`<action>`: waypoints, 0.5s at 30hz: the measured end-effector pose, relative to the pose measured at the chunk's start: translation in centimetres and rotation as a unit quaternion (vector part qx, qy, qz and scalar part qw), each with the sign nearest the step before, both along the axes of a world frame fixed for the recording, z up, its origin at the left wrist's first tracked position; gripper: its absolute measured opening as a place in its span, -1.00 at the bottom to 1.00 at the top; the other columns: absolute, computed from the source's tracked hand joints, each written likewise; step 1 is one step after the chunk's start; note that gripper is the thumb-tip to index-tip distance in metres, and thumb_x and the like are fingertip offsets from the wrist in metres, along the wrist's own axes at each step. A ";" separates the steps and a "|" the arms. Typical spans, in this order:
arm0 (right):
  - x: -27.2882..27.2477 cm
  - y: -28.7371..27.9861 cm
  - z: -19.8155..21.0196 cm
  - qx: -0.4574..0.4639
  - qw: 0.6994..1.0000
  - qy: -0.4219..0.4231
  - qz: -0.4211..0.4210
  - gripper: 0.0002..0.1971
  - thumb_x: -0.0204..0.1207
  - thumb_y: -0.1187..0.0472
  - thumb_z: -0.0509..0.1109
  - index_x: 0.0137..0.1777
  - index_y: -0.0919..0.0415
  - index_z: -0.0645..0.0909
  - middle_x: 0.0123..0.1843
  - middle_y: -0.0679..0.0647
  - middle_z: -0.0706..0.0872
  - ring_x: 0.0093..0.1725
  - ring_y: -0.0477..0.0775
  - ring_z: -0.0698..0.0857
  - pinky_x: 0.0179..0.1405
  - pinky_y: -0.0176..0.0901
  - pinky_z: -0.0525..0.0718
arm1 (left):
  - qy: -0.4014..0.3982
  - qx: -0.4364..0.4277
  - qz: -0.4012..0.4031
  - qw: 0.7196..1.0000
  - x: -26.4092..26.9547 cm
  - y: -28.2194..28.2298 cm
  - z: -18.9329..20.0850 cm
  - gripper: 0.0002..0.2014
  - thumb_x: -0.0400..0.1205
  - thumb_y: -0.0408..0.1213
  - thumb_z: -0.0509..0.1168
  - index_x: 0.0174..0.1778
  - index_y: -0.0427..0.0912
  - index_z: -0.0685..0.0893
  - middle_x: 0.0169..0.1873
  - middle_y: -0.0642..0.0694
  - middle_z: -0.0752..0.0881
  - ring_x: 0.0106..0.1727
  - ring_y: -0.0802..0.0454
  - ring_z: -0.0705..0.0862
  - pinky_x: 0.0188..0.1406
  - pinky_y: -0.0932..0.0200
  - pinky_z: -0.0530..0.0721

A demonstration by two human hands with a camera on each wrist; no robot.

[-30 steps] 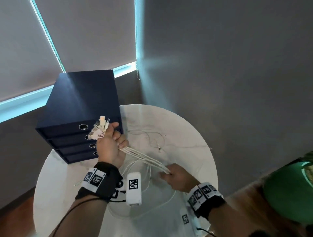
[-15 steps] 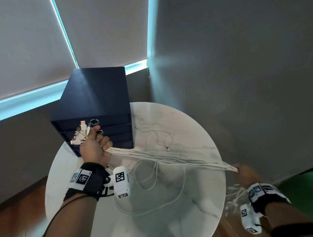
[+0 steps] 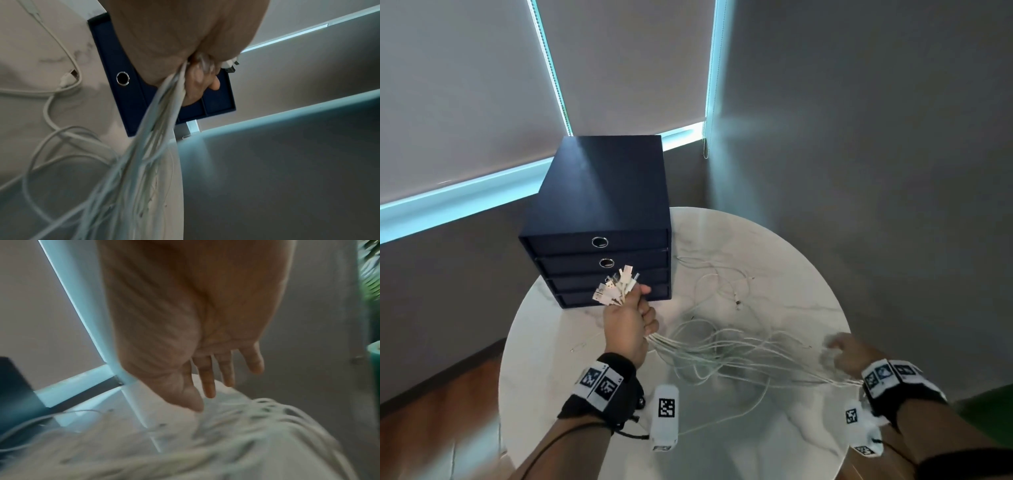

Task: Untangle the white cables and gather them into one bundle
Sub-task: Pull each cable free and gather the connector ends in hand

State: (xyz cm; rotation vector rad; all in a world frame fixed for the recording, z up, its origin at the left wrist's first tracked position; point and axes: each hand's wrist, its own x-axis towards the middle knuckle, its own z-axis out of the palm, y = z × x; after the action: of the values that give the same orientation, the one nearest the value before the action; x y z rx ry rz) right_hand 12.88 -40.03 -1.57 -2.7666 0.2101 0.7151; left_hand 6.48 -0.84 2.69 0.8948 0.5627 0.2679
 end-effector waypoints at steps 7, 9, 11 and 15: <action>0.7 13.8 5.8 0.336 0.912 -0.229 0.062 -0.73 0.53 0.10 0.49 0.21 0.07 0.64 0.15 -0.05 0.74 0.14 -0.10 0.72 0.21 -0.18 0.65 | 0.012 0.032 -0.075 0.997 -0.2 -3.2 0.8 -0.75 0.74 -0.40 0.17 -0.26 -0.20 0.60 -0.55 -0.03 0.27 -0.61 0.11 0.18 -0.54 0.23 0.04; -0.4 18.1 8.2 0.410 0.887 -0.191 0.089 -0.58 0.50 -0.03 0.49 0.34 -0.03 0.57 0.18 -0.15 0.71 0.15 -0.17 0.71 0.18 -0.12 0.71 | 0.021 0.073 -0.094 0.993 -0.2 -3.8 1.2 -0.75 0.72 -0.43 0.17 -0.27 -0.20 0.61 -0.54 -0.05 0.26 -0.56 0.06 0.19 -0.51 0.17 0.07; -1.5 21.6 9.9 0.454 0.871 -0.145 0.122 -0.41 0.43 -0.16 0.47 0.46 -0.12 0.46 0.26 -0.20 0.65 0.22 -0.21 0.67 0.21 -0.19 0.68 | 0.006 0.113 -0.119 0.986 -0.4 -4.1 1.6 -0.75 0.73 -0.44 0.14 -0.25 -0.22 0.59 -0.56 -0.03 0.27 -0.54 0.05 0.20 -0.51 0.17 0.14; -2.5 25.0 11.3 0.423 0.875 -0.144 0.186 -0.44 0.57 -0.11 0.38 0.56 -0.16 0.35 0.37 -0.21 0.61 0.28 -0.24 0.62 0.33 -0.25 0.56 | -0.042 0.214 -0.168 0.961 -1.1 -4.4 2.4 -0.75 0.66 -0.62 0.02 -0.22 -0.38 0.56 -0.58 -0.14 0.42 -0.56 -0.01 0.37 -0.58 0.16 0.41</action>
State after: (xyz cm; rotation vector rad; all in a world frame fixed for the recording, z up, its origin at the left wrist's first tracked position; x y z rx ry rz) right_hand 10.40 -15.02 9.75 -2.0107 -0.5789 0.3275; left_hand 5.41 -5.26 5.13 1.3728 0.2661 0.1163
